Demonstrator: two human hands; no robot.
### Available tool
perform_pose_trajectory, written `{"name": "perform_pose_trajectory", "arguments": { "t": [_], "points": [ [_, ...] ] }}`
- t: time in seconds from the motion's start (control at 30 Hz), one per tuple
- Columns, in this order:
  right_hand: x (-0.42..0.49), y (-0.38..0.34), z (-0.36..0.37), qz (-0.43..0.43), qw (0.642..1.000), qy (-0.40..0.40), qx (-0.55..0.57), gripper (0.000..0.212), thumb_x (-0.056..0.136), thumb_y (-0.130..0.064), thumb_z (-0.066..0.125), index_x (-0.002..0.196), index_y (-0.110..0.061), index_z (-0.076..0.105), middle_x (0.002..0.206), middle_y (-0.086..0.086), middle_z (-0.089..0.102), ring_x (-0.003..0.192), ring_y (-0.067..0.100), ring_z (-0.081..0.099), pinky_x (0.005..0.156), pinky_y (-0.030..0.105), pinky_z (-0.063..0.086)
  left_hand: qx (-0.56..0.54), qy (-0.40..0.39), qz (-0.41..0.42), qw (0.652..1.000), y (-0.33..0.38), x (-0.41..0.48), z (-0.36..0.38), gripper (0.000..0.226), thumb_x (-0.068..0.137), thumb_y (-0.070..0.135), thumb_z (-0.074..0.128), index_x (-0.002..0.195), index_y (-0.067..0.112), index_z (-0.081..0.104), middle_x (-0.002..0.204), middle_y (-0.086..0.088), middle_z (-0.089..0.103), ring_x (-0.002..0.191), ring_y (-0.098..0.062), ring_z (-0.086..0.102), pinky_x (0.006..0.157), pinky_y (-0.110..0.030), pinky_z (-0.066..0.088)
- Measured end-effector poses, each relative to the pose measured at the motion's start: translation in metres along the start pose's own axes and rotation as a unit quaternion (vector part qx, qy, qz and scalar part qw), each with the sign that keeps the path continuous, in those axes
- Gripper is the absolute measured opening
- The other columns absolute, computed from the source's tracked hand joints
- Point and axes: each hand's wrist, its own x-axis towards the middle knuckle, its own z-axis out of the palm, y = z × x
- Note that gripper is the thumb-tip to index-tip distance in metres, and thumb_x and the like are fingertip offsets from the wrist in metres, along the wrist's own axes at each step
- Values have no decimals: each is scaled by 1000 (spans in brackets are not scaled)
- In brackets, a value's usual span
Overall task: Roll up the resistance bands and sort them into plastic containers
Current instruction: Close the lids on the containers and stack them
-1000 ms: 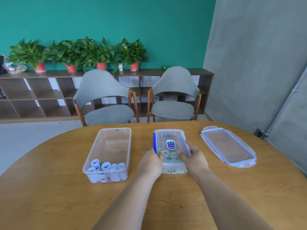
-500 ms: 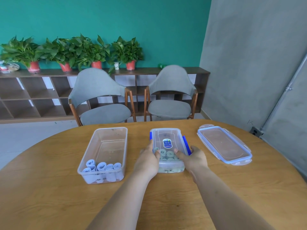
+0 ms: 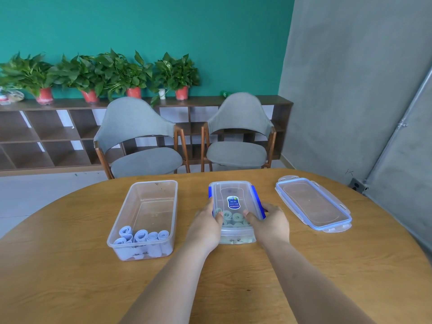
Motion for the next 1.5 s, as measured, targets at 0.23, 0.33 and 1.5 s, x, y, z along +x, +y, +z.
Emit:
{"name": "perform_pose_trajectory", "arguments": {
  "t": [0.23, 0.33, 1.5],
  "points": [
    [3, 1, -1, -10, 1000, 1, -8, 75, 81, -56, 82, 145, -23, 59, 134, -7, 58, 113, 18, 64, 87, 42, 61, 35, -7, -2, 999, 0, 3, -2, 61, 110, 50, 41, 166, 43, 18, 147, 0, 52, 125, -22, 57, 90, -34, 48],
    [3, 1, -1, -13, 1000, -2, -9, 73, 82, -55, 81, 144, -23, 60, 134, -8, 58, 110, 18, 65, 86, 42, 61, 52, -10, -1, 999, 0, 4, -3, 62, 110, 50, 40, 167, 42, 17, 148, 0, 52, 126, -23, 57, 94, -36, 51],
    [47, 61, -141, -56, 930, -96, -351, 44, 100, -31, 61, 143, -24, 55, 133, 2, 56, 121, 24, 55, 88, 38, 58, 135, -4, 225, 965, 111, -47, 76, 55, 109, 28, 49, 162, 26, 35, 163, 4, 37, 153, -17, 30, 123, -35, 32]
  ]
}}
